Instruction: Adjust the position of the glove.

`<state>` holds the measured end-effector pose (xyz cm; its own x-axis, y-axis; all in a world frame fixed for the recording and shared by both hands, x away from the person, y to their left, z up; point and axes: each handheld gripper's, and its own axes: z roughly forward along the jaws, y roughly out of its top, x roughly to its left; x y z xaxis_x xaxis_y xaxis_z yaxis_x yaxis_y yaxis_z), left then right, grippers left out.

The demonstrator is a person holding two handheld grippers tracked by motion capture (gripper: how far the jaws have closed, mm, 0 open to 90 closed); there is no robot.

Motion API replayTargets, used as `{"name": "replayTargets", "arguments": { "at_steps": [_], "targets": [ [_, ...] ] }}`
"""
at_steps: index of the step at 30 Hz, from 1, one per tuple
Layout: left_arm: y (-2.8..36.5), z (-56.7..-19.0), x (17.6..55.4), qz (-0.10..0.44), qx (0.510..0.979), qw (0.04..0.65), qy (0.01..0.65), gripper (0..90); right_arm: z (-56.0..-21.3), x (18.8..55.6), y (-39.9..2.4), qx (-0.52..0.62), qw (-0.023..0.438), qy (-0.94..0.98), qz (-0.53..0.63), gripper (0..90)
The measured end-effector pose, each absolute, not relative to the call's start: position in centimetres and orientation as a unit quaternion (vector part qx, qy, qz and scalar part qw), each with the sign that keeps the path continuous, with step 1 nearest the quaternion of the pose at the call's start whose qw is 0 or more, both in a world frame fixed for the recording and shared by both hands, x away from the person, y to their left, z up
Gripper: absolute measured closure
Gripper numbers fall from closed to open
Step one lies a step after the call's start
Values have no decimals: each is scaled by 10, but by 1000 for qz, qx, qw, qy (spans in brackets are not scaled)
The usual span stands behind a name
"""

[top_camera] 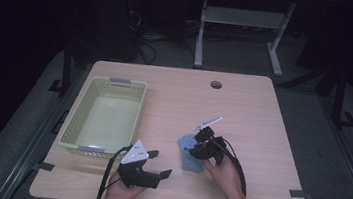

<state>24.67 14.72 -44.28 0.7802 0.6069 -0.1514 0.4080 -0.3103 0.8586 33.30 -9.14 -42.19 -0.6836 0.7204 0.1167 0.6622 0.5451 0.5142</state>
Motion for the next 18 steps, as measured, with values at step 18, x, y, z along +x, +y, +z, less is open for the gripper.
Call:
{"name": "replayTargets", "arguments": {
  "at_steps": [18],
  "targets": [
    [144,-443,258,72,794,486,358,296,-426,336,-116,431,3,845,317,546]
  ]
}}
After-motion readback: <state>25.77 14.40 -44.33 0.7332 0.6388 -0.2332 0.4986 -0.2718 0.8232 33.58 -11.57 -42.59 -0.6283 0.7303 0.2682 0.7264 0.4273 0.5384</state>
